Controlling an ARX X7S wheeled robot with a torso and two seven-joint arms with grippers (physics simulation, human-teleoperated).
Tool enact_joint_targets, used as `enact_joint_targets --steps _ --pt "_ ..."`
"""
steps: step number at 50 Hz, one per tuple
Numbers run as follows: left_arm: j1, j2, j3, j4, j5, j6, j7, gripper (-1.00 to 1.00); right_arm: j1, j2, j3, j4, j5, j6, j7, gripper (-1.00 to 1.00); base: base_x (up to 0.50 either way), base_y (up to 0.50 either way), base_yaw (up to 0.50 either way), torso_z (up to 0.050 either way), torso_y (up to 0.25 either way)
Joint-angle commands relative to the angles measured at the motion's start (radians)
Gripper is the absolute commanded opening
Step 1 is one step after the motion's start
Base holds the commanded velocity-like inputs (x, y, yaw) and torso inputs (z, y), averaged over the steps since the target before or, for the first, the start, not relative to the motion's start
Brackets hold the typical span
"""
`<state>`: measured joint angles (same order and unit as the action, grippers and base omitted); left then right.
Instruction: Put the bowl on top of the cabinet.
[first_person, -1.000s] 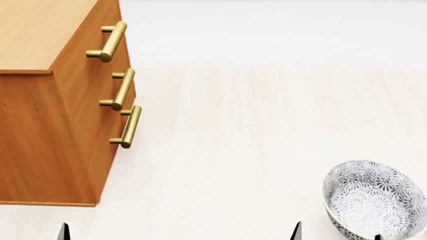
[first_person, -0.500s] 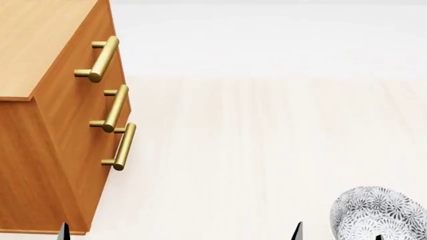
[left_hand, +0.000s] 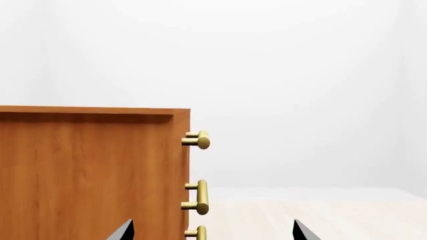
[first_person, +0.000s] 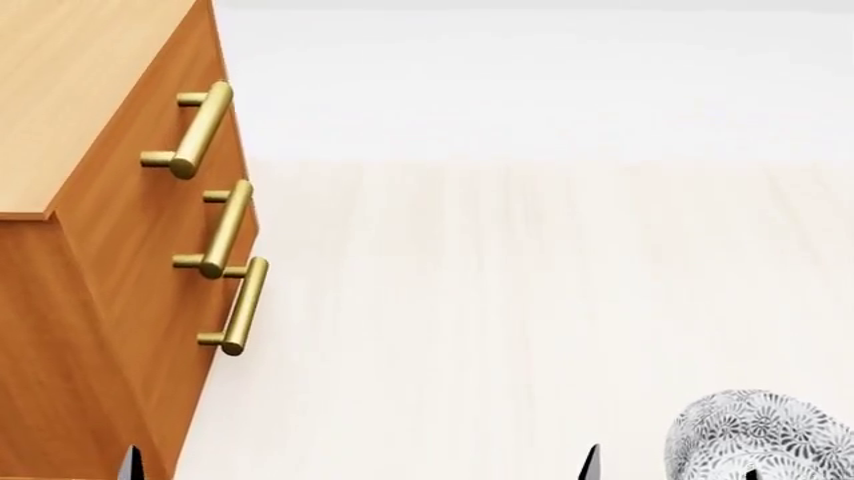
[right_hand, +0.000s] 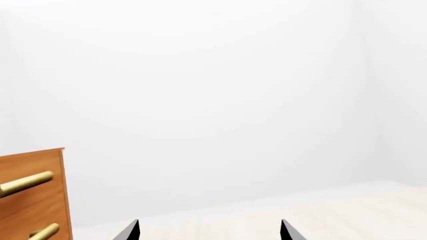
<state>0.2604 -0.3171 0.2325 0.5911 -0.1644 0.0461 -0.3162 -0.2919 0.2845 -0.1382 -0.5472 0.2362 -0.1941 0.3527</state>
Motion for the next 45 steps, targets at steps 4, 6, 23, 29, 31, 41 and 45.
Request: enact_joint_targets --steps 4,6,23,29,31,41,45 --pt "-0.002 -0.007 0.004 -0.001 -0.003 0.001 -0.008 1.0 0.001 0.003 -0.002 0.001 -0.004 -0.004 0.01 1.0 0.04 0.0 0.0 0.0 0.0" --pt "-0.001 -0.008 0.004 0.0 -0.002 0.002 -0.009 1.0 0.0 0.003 -0.003 0.002 -0.006 -0.009 0.011 1.0 0.0 0.0 0.0 0.0 0.0" --pt "-0.002 -0.014 0.007 0.001 -0.006 0.003 -0.017 1.0 -0.018 -0.041 0.067 -0.013 0.018 -0.095 0.09 1.0 0.0 0.0 0.0 0.0 0.0" --pt "-0.004 -0.016 0.01 0.0 -0.005 0.002 -0.02 1.0 -0.023 -0.089 0.132 -0.019 0.013 -0.137 0.167 1.0 0.0 0.0 0.0 0.0 0.0" --pt "-0.004 -0.017 0.01 0.0 -0.007 0.002 -0.021 1.0 -0.016 -0.111 0.157 -0.029 -0.022 -0.103 0.22 1.0 0.0 0.0 0.0 0.0 0.0" --pt "-0.009 -0.019 0.014 -0.005 -0.012 0.001 -0.023 1.0 0.012 -0.154 0.253 -0.129 0.019 0.089 0.399 1.0 0.0 0.0 0.0 0.0 0.0" --pt "-0.011 -0.02 0.014 -0.008 -0.015 0.002 -0.023 1.0 0.019 -0.132 0.275 -0.158 0.061 0.15 0.418 1.0 0.0 0.0 0.0 0.0 0.0"
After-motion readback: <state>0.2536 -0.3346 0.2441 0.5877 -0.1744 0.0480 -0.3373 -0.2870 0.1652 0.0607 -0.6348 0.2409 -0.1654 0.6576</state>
